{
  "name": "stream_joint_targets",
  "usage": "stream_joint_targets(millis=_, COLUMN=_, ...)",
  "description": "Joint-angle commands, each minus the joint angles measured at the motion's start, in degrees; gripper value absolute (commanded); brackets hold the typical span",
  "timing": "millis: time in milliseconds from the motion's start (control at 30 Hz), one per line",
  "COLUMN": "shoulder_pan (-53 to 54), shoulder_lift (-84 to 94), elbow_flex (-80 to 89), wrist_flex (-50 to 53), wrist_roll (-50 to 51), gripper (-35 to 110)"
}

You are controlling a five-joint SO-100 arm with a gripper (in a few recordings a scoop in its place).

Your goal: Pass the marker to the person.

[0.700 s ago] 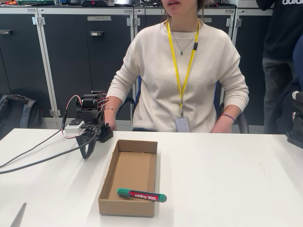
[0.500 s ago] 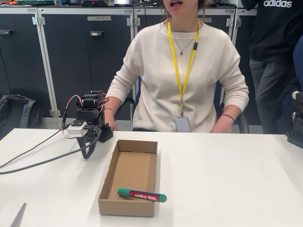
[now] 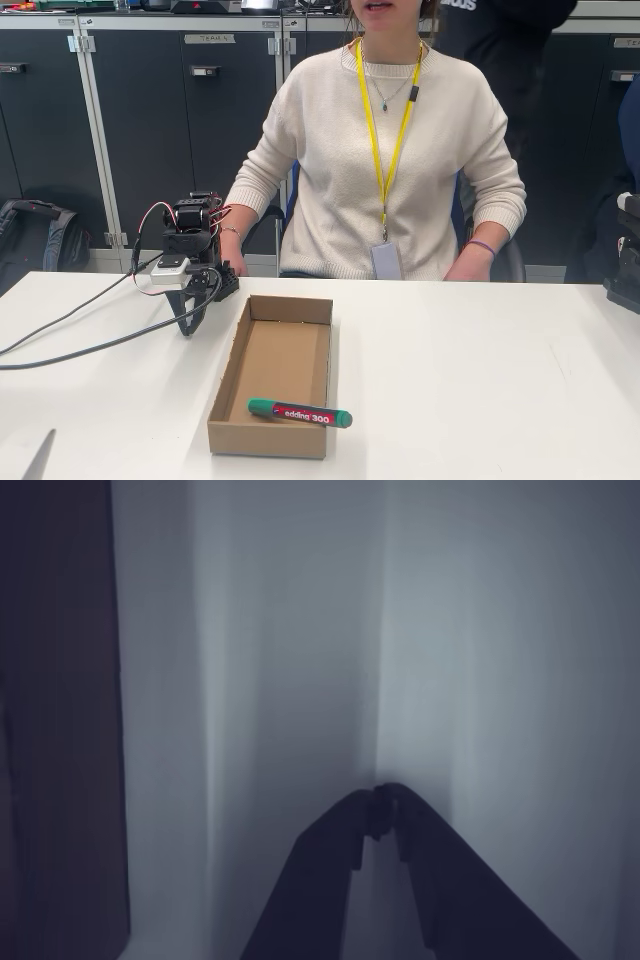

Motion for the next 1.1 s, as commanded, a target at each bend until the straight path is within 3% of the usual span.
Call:
stream_joint_targets(millis=0, shoulder_pan=0.8, shoulder_lift=-5.5, elbow_flex=-2.0, wrist_flex=-5.7, wrist_roll=-0.7, gripper=-5)
stream_joint_targets(millis=133, shoulder_pan=0.9, shoulder_lift=-14.7, elbow_flex=-9.3, wrist_flex=-8.6, wrist_roll=-0.6, gripper=-5)
stream_joint_targets(millis=333, shoulder_pan=-0.5, shoulder_lift=-35.2, elbow_flex=-30.6, wrist_flex=-4.0, wrist_roll=1.3, gripper=-5)
stream_joint_targets(millis=633, shoulder_pan=1.1, shoulder_lift=-58.1, elbow_flex=-57.7, wrist_flex=-4.7, wrist_roll=1.9, gripper=-5)
stream_joint_targets(millis=1067, shoulder_pan=3.7, shoulder_lift=-73.7, elbow_flex=-68.6, wrist_flex=-15.2, wrist_roll=-27.1, gripper=-5)
